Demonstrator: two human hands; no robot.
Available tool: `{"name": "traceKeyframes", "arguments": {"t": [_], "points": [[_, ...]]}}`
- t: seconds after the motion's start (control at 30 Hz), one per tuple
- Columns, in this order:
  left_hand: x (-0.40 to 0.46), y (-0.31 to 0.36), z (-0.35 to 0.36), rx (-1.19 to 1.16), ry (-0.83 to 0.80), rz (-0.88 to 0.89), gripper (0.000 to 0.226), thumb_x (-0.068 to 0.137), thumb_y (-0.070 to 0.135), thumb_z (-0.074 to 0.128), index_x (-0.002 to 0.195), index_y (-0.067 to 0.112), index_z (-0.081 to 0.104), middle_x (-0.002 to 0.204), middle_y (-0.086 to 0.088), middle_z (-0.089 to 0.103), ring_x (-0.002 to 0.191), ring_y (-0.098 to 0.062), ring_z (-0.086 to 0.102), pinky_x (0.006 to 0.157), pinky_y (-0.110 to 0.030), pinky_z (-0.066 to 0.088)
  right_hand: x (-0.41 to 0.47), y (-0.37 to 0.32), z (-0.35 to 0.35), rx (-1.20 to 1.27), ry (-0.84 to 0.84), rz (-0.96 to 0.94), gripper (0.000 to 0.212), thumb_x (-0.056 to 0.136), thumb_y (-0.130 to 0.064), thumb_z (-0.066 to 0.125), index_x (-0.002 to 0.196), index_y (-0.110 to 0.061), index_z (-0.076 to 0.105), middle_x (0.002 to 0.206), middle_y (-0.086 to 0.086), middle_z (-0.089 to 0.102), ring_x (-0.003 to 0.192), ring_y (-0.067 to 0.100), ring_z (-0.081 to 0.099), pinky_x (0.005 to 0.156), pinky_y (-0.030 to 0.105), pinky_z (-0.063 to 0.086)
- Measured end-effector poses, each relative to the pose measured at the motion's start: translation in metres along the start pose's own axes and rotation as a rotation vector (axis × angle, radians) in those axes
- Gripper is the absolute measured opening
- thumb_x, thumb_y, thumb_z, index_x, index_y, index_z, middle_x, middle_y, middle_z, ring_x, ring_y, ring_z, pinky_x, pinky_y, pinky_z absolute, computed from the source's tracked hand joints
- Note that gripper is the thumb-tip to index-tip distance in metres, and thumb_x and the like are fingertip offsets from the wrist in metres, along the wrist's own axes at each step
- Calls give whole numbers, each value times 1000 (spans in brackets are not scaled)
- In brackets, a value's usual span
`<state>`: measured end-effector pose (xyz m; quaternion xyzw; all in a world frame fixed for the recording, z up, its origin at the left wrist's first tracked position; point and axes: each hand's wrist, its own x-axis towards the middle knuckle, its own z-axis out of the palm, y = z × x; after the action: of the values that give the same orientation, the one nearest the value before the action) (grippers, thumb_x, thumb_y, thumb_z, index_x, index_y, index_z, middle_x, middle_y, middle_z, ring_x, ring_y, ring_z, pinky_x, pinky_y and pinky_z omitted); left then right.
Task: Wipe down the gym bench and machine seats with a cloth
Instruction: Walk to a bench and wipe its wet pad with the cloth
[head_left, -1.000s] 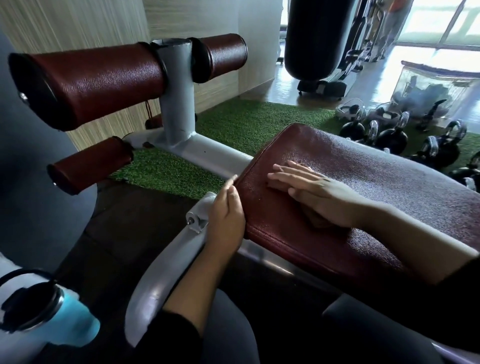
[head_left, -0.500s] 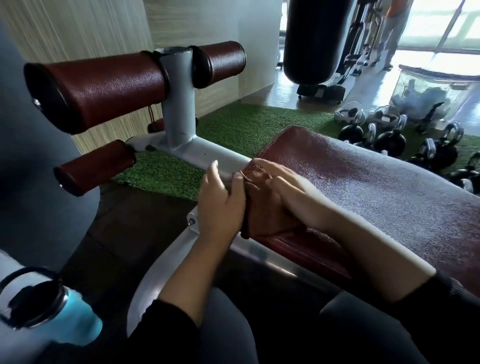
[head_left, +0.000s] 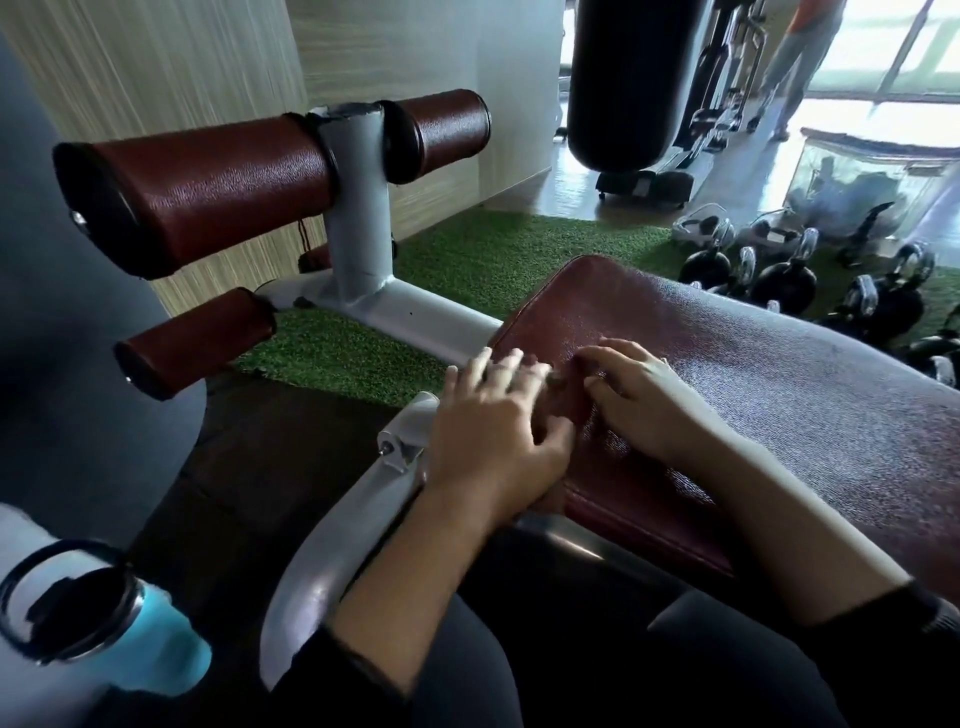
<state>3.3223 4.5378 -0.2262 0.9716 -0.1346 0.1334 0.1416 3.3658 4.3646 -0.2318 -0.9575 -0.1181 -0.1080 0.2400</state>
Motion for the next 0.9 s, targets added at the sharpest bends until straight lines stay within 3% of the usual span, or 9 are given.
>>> {"name": "traceKeyframes", "arguments": {"t": [0.13,0.23,0.33,0.5,0.57,0.63,0.7,0.8,0.9], "points": [[8,8,9,79,5,63,72,81,62,18,141,34,47,151,4,41,141,-27,29,117,-47,15,0,5,-4,41,33,21,38,92,-23,47,129,-23,55,140,-1,48,132,16,41,110,45,31],[36,5,8,25,-86,-14,59,88,56,26,145,42,37,156,11,30,144,-19,21,118,-38,12,-1,6,-6,29,32,23,38,91,-24,48,128,-23,56,139,-3,49,130,16,43,109,43,33],[58,-6,4,-85,-153,-153,51,95,47,38,146,45,33,157,14,25,142,-18,24,112,-36,24,-2,3,-8,17,39,32,37,91,-23,49,128,-22,56,138,-3,50,128,16,44,108,41,34],[35,-27,4,-420,3,-430,49,97,36,38,146,29,40,142,-4,49,126,-26,47,102,-34,36,-5,-1,-9,18,51,51,35,92,-24,48,126,-24,55,137,-6,50,127,16,45,108,39,34],[10,-22,12,-414,112,-481,49,98,36,37,145,22,42,140,-9,51,125,-28,48,103,-36,36,-5,-2,-9,10,52,50,35,93,-23,48,127,-22,55,137,-5,50,126,17,46,108,37,34],[-13,-6,21,-198,238,-373,52,95,36,34,141,16,49,141,-13,50,126,-35,47,107,-44,35,-4,-3,-9,1,53,50,35,92,-21,49,127,-21,55,136,-4,50,125,17,46,107,35,34],[-21,9,27,-38,257,-222,53,93,37,34,136,13,55,141,-13,51,129,-38,44,111,-51,27,-4,-4,-9,0,57,51,35,92,-21,49,126,-21,55,136,-3,51,125,18,47,107,36,34],[-5,16,22,12,134,-47,58,90,41,28,136,20,56,145,-7,49,136,-31,38,116,-49,16,-4,-4,-8,-2,57,58,36,92,-22,50,127,-21,55,136,-3,51,125,18,46,107,36,34],[27,8,13,16,-35,-47,62,88,45,19,146,35,37,156,3,31,145,-22,21,118,-39,7,-3,-5,-9,-4,57,54,36,91,-21,50,126,-20,56,136,-2,51,125,18,47,107,35,34]]}}
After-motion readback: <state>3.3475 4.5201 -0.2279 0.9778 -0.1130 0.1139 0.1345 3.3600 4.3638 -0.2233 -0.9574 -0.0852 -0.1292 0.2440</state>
